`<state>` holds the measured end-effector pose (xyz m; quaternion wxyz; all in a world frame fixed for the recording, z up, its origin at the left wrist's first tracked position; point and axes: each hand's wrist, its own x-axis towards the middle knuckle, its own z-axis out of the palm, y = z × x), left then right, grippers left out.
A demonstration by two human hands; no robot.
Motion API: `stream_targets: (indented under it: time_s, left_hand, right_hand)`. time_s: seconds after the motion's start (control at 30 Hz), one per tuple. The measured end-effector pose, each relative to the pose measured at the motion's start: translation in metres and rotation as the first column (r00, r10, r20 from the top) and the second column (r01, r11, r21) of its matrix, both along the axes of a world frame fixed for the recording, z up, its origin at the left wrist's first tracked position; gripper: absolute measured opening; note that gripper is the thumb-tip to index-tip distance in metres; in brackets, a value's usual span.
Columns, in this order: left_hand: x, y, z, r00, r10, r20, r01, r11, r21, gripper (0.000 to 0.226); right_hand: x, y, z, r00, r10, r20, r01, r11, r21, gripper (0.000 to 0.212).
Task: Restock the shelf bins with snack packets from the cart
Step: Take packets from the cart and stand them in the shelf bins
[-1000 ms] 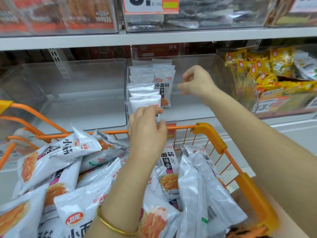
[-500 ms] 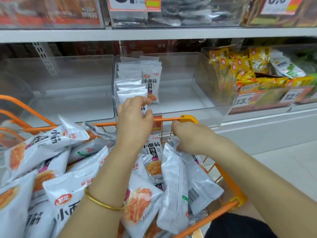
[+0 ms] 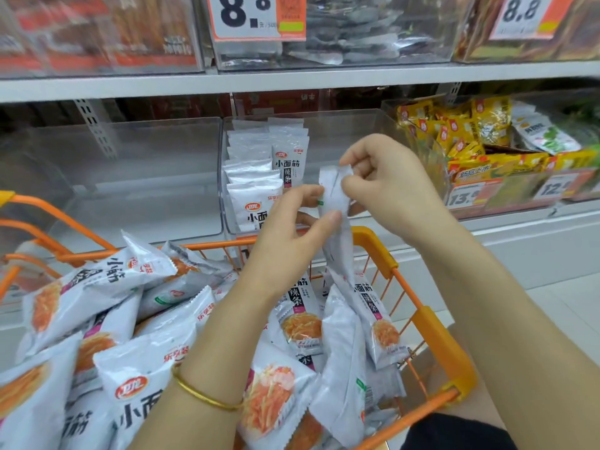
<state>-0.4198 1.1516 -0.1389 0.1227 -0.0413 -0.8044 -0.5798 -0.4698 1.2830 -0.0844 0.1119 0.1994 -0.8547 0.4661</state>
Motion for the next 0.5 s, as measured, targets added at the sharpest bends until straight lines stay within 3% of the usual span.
stream_targets:
  time_s: [0.1,0.2,0.27,0.37,0.43,0.5]
  left_hand:
    - [0.000,-0.002,0.000,0.999,-0.044,0.028,0.043,0.998,0.034,0.054]
    - [-0.003,-0.004,-0.002,1.000,-0.003,0.024,-0.001,0.991,0.131,0.049]
    - [-0.005,-0.006,-0.002,0.998,0.028,0.048,-0.039,0.970,0.239,0.044]
    - [-0.007,-0.009,0.000,0.992,0.089,0.089,-0.113,0.940,0.320,0.040]
    - [-0.008,-0.010,0.002,0.989,0.120,0.088,-0.145,0.917,0.372,0.038]
    - [-0.008,-0.011,0.006,0.986,0.132,0.106,-0.166,0.873,0.458,0.035]
  right_hand:
    - [0.001,-0.015,-0.001,0.996,0.069,0.056,-0.063,0.994,-0.092,0.018]
    - [0.003,-0.023,-0.003,0.933,0.267,0.240,-0.194,0.937,-0.289,0.010]
    - [0.000,-0.022,-0.005,0.942,0.237,0.236,-0.129,0.908,-0.398,0.005]
    - [-0.010,-0.016,-0.014,0.985,0.009,0.172,0.036,0.966,-0.257,0.006]
    - [-0.013,-0.012,-0.020,0.951,0.064,0.303,-0.015,0.987,-0.161,0.017]
    - [-0.010,-0.012,-0.025,0.869,0.205,0.451,-0.129,0.973,-0.193,0.027]
